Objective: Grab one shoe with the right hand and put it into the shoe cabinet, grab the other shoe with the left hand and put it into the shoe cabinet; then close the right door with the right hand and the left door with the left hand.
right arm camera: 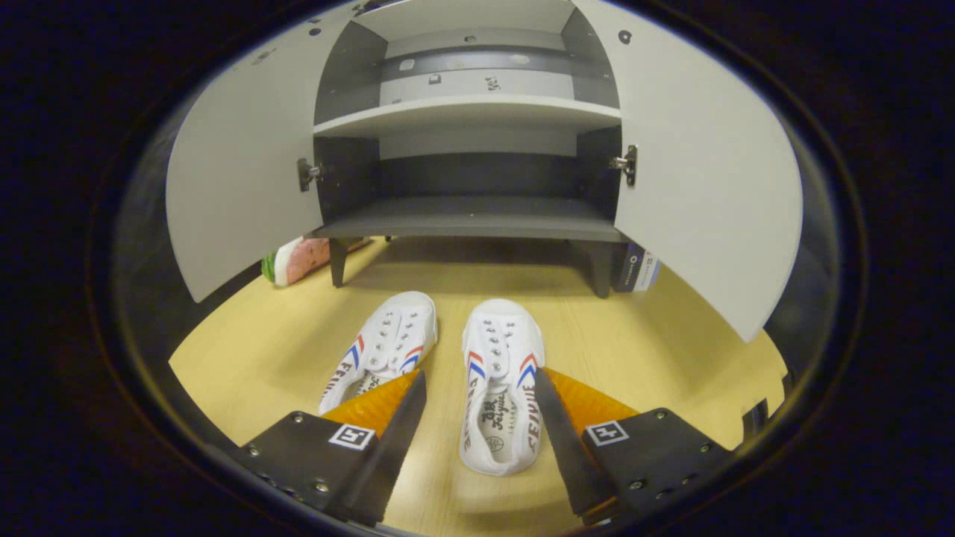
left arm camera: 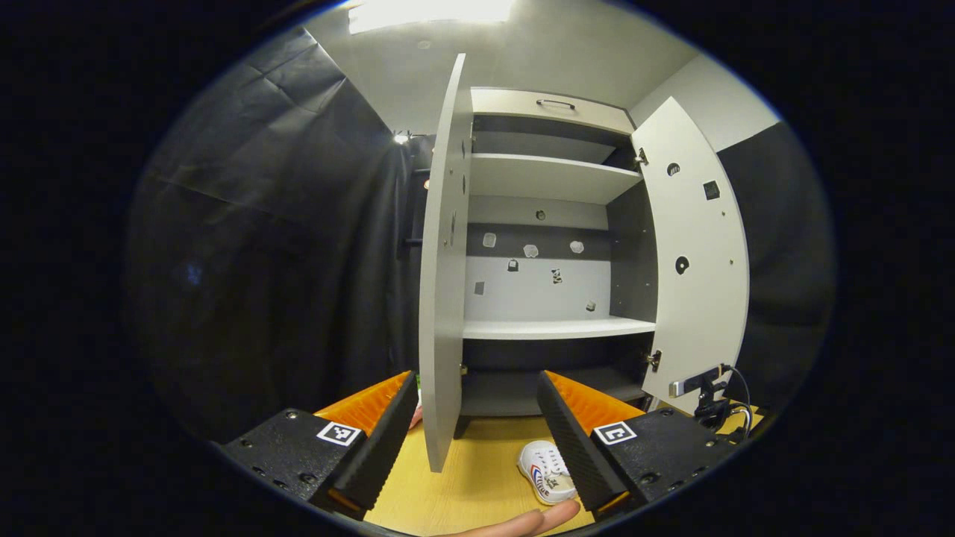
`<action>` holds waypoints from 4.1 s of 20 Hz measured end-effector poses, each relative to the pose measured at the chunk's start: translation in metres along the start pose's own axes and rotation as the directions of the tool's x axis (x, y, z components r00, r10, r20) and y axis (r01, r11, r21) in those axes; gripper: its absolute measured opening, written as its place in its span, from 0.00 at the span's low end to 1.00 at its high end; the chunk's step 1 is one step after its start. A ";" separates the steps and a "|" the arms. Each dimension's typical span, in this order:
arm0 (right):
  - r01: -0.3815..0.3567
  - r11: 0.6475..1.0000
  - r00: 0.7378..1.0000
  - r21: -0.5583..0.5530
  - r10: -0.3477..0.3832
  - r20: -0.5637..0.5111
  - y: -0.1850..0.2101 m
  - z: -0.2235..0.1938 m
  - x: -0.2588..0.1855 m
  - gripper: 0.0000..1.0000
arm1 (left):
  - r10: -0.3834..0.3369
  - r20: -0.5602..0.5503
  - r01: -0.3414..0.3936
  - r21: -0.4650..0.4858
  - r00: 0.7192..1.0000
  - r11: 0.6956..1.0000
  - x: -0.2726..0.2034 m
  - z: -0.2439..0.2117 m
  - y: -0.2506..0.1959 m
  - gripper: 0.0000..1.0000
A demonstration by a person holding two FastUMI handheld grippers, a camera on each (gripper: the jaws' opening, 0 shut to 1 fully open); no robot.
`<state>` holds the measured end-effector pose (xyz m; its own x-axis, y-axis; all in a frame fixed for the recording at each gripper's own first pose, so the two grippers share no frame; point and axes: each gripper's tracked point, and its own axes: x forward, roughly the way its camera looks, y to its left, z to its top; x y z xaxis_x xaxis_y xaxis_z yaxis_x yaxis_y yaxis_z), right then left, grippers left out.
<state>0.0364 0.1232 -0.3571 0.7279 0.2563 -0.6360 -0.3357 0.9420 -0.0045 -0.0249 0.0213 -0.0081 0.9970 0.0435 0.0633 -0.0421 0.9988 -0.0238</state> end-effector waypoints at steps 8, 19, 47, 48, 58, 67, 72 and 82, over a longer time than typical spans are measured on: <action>0.046 0.999 0.994 0.010 -0.045 -0.104 0.000 -0.025 0.052 0.33 | -0.039 -0.017 0.039 0.008 0.999 0.999 0.001 -0.011 -0.011 0.98; -0.062 0.976 0.992 0.208 0.037 0.121 -0.006 -0.001 0.050 0.01 | -0.049 -0.050 0.052 0.047 0.998 0.998 0.000 -0.027 -0.019 0.98; -0.117 0.984 0.848 -0.131 0.167 0.502 0.002 0.268 -0.144 0.01 | -0.109 -0.091 0.113 0.033 0.990 0.993 0.010 -0.056 -0.050 0.98; -0.111 0.983 0.844 -0.145 0.170 0.508 0.000 0.284 -0.147 0.00 | -0.108 -0.092 0.112 0.040 0.990 0.993 0.014 -0.057 -0.053 0.98; -0.028 0.983 0.864 -0.181 0.114 0.490 -0.008 0.423 -0.101 0.01 | -0.142 -0.103 0.141 -0.016 0.985 0.990 0.075 -0.060 -0.070 0.97; 0.082 0.968 0.925 -0.236 0.014 0.379 -0.016 0.474 0.031 0.01 | -0.166 -0.156 0.161 -0.046 0.974 0.986 0.119 -0.084 -0.065 0.98; 0.092 0.966 0.954 -0.242 -0.016 0.299 -0.025 0.462 0.100 0.01 | -0.180 -0.174 0.171 -0.067 0.968 0.983 0.127 -0.099 -0.071 0.98; 0.073 0.982 0.921 -0.176 0.001 0.390 -0.062 0.476 0.100 0.40 | -0.132 -0.252 0.127 -0.037 0.959 0.991 0.126 -0.133 -0.063 0.98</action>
<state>0.4146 0.1940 -0.0533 0.9029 0.3216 -0.2850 -0.3814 0.9054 -0.1864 0.1121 -0.0388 -0.1313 0.9777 -0.0953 -0.1873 0.0869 0.9948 -0.0529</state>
